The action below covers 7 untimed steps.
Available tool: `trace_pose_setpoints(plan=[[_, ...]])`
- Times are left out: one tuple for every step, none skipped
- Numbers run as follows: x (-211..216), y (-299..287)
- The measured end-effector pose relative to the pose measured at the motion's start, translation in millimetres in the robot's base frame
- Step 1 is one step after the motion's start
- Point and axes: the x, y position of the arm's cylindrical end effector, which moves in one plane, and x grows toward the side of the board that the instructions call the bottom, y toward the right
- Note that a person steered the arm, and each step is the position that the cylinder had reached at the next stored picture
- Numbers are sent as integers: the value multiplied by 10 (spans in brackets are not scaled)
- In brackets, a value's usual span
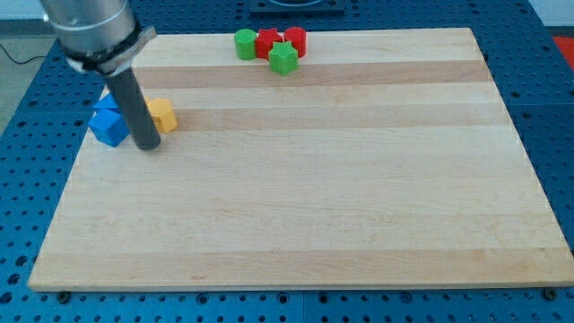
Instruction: Move blue cube and yellow hexagon towards up
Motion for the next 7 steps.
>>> trace_pose_setpoints(plan=[[308, -427], [104, -951], [24, -970], [-254, -834], [-309, -495], [-359, -6], [-537, 177]])
